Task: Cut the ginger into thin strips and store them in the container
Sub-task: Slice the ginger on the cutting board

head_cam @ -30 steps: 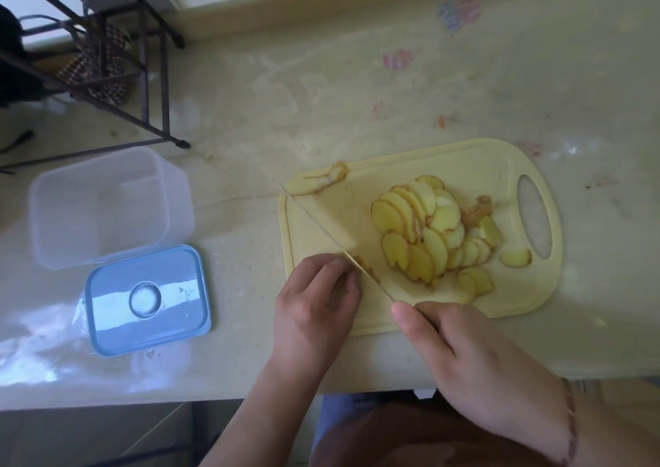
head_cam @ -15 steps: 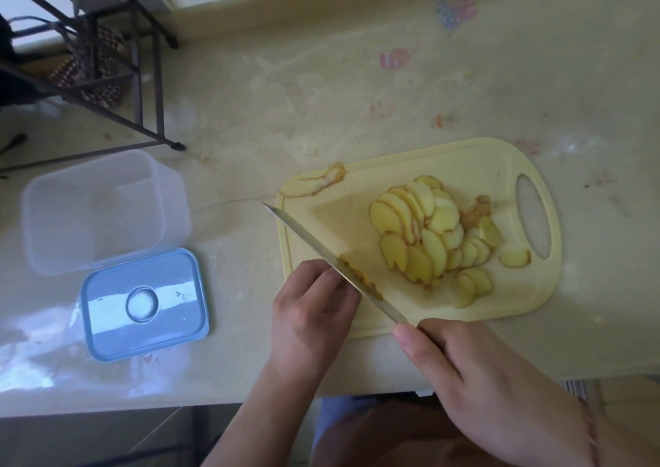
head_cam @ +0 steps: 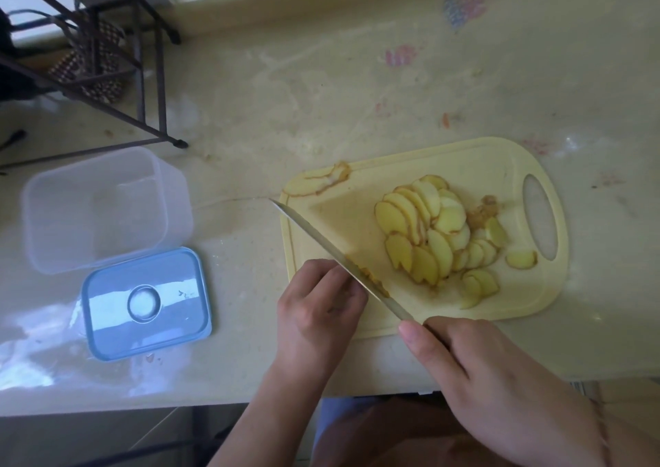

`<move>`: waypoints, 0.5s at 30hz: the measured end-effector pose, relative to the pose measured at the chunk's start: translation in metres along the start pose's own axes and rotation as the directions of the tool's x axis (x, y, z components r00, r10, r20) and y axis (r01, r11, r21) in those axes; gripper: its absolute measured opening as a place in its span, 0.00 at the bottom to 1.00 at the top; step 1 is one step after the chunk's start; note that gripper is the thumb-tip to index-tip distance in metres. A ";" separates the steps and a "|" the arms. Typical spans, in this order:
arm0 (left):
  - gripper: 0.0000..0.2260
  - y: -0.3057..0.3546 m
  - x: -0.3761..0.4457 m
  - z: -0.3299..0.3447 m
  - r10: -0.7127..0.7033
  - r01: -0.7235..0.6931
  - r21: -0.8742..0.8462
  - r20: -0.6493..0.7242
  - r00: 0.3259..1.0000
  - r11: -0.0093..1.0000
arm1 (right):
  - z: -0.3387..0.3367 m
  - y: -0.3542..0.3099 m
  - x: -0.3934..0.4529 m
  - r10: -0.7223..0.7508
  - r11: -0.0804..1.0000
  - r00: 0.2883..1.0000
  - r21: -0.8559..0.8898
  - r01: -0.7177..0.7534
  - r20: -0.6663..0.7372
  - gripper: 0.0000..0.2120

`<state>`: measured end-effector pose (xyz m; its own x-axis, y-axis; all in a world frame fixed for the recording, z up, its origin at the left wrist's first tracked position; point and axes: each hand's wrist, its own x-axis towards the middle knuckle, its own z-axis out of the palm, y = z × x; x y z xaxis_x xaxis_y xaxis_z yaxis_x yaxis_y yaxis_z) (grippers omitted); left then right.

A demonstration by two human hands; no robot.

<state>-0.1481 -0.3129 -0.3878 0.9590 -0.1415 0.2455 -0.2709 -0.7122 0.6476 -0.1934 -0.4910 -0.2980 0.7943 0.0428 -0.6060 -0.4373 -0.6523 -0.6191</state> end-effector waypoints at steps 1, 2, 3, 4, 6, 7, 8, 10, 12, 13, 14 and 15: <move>0.03 0.000 0.000 0.000 0.006 -0.006 -0.002 -0.004 1.000 1.000 | 0.000 0.000 0.000 0.004 1.000 1.000 0.005 -0.004 0.004 0.36; 0.03 -0.001 -0.001 0.000 0.012 -0.012 -0.005 -0.009 1.000 1.000 | 0.000 0.000 0.000 0.006 1.000 1.000 0.010 -0.007 0.010 0.36; 0.03 -0.001 -0.001 0.000 0.016 -0.016 -0.009 -0.013 1.000 1.000 | -0.001 0.000 -0.001 0.009 1.000 1.000 0.014 -0.009 0.014 0.36; 0.03 -0.001 -0.002 0.000 0.015 -0.016 -0.013 -0.015 1.000 1.000 | -0.001 0.000 -0.001 0.011 1.000 1.000 0.015 -0.011 0.015 0.36; 0.04 -0.002 -0.002 0.000 0.012 -0.012 -0.016 -0.013 1.000 1.000 | -0.001 0.000 -0.002 0.019 1.000 1.000 0.011 -0.019 0.020 0.37; 0.04 -0.002 -0.002 0.000 0.012 -0.012 -0.016 -0.013 1.000 1.000 | -0.001 -0.001 -0.002 0.021 1.000 0.999 0.011 -0.022 0.025 0.37; 0.03 -0.003 -0.002 0.000 0.010 -0.010 -0.018 -0.012 1.000 1.000 | -0.002 -0.001 -0.002 0.021 1.000 0.999 0.011 -0.021 0.030 0.37; 0.02 -0.003 -0.002 0.000 0.000 0.000 -0.028 -0.003 1.000 1.000 | -0.001 -0.001 -0.002 0.016 1.000 0.999 0.008 -0.016 0.034 0.37; 0.02 -0.003 -0.001 0.000 0.004 -0.004 -0.029 0.004 1.000 1.000 | -0.001 -0.001 -0.002 0.021 1.000 0.999 0.009 -0.021 0.033 0.37; 0.03 -0.003 -0.001 0.000 0.006 -0.006 -0.027 0.005 1.000 1.000 | 0.000 0.000 -0.002 0.023 1.000 0.999 0.010 -0.023 0.031 0.37; 0.03 -0.003 -0.001 0.000 0.008 -0.008 -0.024 0.005 1.000 1.000 | 0.001 0.000 -0.002 0.023 1.000 0.999 0.008 -0.023 0.024 0.38; 0.03 -0.003 -0.001 0.000 0.010 -0.010 -0.023 0.006 1.000 1.000 | 0.002 0.001 -0.002 0.022 1.000 1.000 0.002 -0.022 0.014 0.38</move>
<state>-0.1484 -0.3102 -0.3899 0.9568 -0.1522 0.2478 -0.2819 -0.6949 0.6616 -0.1963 -0.4898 -0.2987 0.7783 0.0393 -0.6267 -0.4557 -0.6513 -0.6068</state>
